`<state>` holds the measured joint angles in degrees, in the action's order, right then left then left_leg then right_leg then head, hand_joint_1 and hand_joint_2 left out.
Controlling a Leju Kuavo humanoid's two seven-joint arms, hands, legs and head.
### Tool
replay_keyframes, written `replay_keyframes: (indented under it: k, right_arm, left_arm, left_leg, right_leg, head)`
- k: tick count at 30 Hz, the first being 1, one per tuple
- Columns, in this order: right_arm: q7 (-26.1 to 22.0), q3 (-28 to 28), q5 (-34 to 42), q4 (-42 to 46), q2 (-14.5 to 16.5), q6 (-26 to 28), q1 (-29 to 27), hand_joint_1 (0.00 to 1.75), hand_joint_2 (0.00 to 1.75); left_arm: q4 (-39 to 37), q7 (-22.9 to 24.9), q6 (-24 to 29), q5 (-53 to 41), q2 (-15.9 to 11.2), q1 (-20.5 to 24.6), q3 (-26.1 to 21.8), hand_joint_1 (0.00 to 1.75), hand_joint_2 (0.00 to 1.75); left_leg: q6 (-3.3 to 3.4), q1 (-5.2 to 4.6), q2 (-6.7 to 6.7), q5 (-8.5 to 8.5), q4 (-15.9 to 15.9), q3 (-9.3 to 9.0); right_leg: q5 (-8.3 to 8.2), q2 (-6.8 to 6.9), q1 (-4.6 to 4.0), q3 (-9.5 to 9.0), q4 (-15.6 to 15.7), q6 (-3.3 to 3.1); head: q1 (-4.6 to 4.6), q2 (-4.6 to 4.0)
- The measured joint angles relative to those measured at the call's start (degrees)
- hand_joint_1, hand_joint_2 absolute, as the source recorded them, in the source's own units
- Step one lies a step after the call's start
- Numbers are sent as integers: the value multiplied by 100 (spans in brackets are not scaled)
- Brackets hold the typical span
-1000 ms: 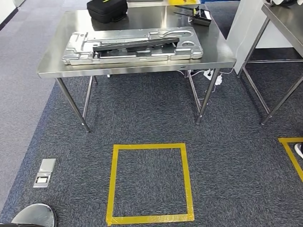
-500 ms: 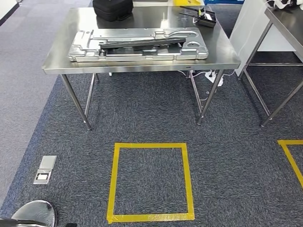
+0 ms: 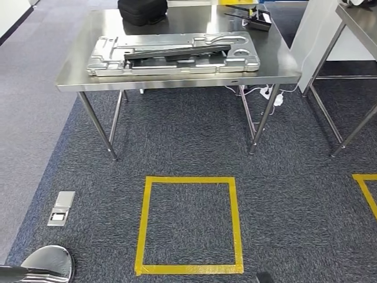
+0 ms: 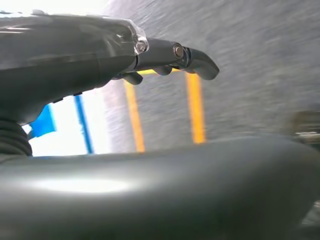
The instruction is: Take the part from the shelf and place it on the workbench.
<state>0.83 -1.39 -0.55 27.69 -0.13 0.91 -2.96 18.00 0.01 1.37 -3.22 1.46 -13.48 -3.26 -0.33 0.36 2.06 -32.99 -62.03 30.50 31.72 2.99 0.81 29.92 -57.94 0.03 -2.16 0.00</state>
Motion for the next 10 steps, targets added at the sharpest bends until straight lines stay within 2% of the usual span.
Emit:
replay_keyframes:
  k: [1,2,4,5,6,7,8,9,10]
  right_arm:
    - [-14,2,3,97,-1,-13,57,0,0]
    - [-31,4,5,157,-1,-26,94,0,0]
    - [-51,8,11,156,-2,-50,87,0,0]
    - [-57,8,15,110,-1,-59,44,0,0]
    - [-58,7,19,39,1,-69,-33,0,0]
    - [-59,6,22,-52,3,-76,-136,0,0]
    - [-59,7,26,-161,3,-82,-253,0,0]
    - [-58,10,29,-283,2,-84,-382,0,0]
    - [-58,12,30,-345,1,-85,-448,0,0]
  left_arm:
    - [-69,1,-20,54,-13,-65,24,0,0]
    - [-113,1,-44,114,-25,-106,52,0,0]
    - [-126,-1,-79,220,-42,-98,99,0,0]
    - [-96,-3,-89,251,-45,-51,113,0,0]
    - [-42,-5,-92,270,-47,27,121,0,0]
    - [36,-7,-95,280,-50,128,131,0,0]
    - [132,-8,-97,286,-52,247,141,0,0]
    - [238,-9,-99,289,-56,373,150,0,0]
    - [291,-9,-99,289,-57,438,154,0,0]
  left_leg:
    - [27,-15,61,85,244,-107]
    - [54,-33,89,109,358,-149]
    - [121,-53,2,121,378,-126]
    - [161,-46,-45,142,394,-119]
    - [204,-34,-86,166,413,-110]
    - [242,-19,-123,189,431,-100]
    - [266,-13,-162,203,435,-86]
    - [281,-15,-206,210,434,-71]
    - [287,-16,-228,213,433,-65]
  right_leg:
    - [8,48,-12,-2,-4,31]
    - [14,102,-21,-5,-6,64]
    - [20,214,-19,-31,3,132]
    - [54,184,-8,-46,-14,165]
    - [143,92,2,-29,-98,192]
    - [299,-33,12,44,-294,213]
    - [504,-166,19,181,-613,224]
    - [707,-236,19,353,-998,228]
    - [820,-257,20,452,-1218,230]
  head:
    - [2,0]
    - [2,0]
    - [3,0]
    - [2,0]
    - [3,0]
    - [4,0]
    - [6,0]
    - [7,0]
    - [7,0]
